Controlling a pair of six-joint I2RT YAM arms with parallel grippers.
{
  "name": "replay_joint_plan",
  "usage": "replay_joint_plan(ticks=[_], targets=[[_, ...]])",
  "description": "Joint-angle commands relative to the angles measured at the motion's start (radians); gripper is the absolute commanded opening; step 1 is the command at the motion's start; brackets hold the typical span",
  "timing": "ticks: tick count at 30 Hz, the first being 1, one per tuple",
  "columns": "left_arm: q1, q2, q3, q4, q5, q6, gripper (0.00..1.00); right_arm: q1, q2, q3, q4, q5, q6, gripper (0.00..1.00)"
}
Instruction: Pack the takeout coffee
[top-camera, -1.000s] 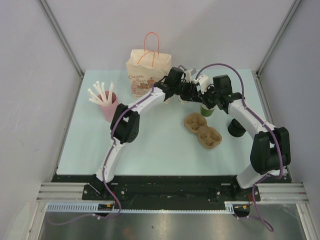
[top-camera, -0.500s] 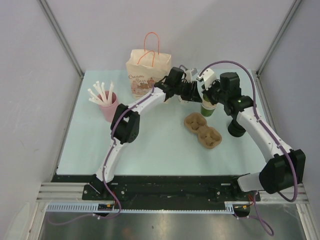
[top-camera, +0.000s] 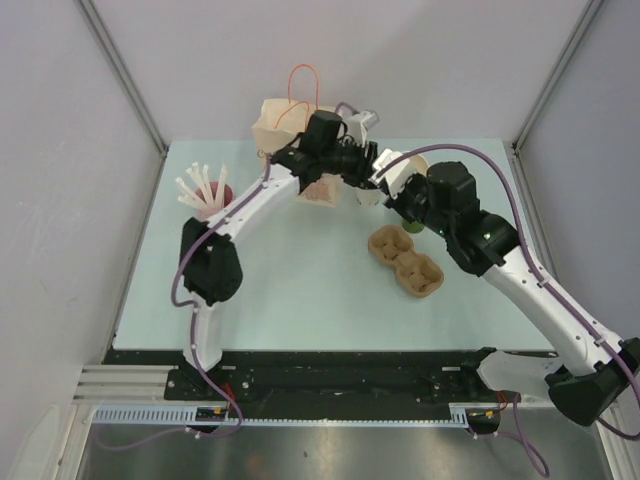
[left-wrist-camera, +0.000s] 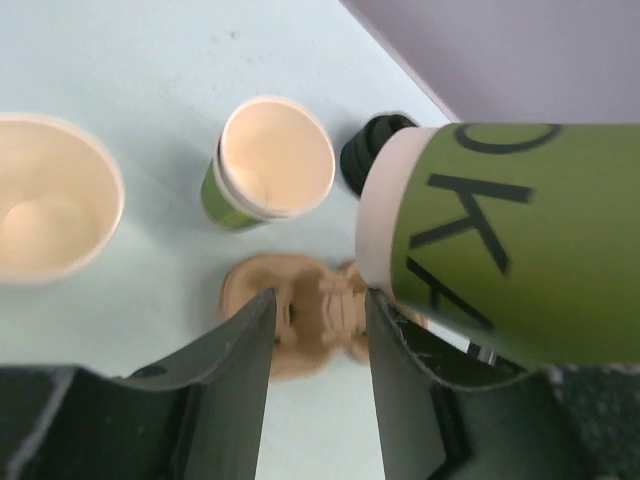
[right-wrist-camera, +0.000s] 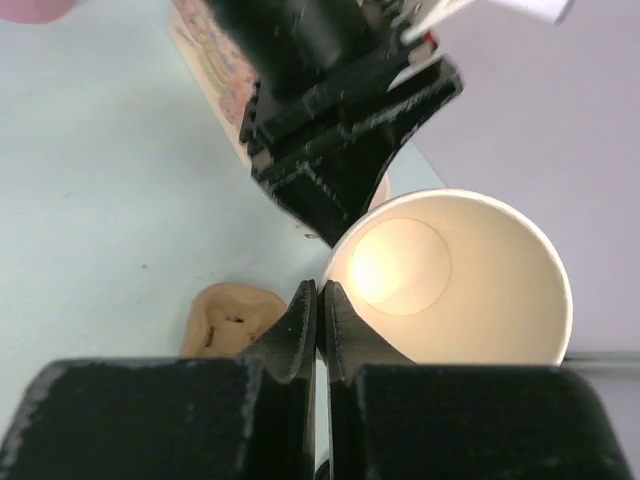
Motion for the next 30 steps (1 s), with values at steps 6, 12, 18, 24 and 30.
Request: replay_joint_plan(ticks=[6, 12, 18, 24, 30], targets=[[0.184, -0.472, -0.315, -0.116, -0.084, 0.257, 0.49, 0.295, 0.069, 0.050, -0.118, 0.073, 0.091, 0.00], [0.307, -0.711, -0.537, -0.183, -0.152, 0.393, 0.55, 0.329, 0.226, 0.051, -0.015, -0.072, 0.119, 0.00], [0.465, -0.893, -0.684, -0.216, -0.252, 0.498, 0.68, 0.342, 0.433, 0.132, 0.042, -0.109, 0.172, 0.00], [0.548, -0.975, -0.793, -0.237, -0.252, 0.529, 0.73, 0.346, 0.646, 0.273, 0.024, -0.154, 0.214, 0.00], [0.573, -0.990, -0.821, -0.243, -0.238, 0.526, 0.75, 0.345, 0.780, 0.352, 0.011, -0.183, 0.232, 0.00]])
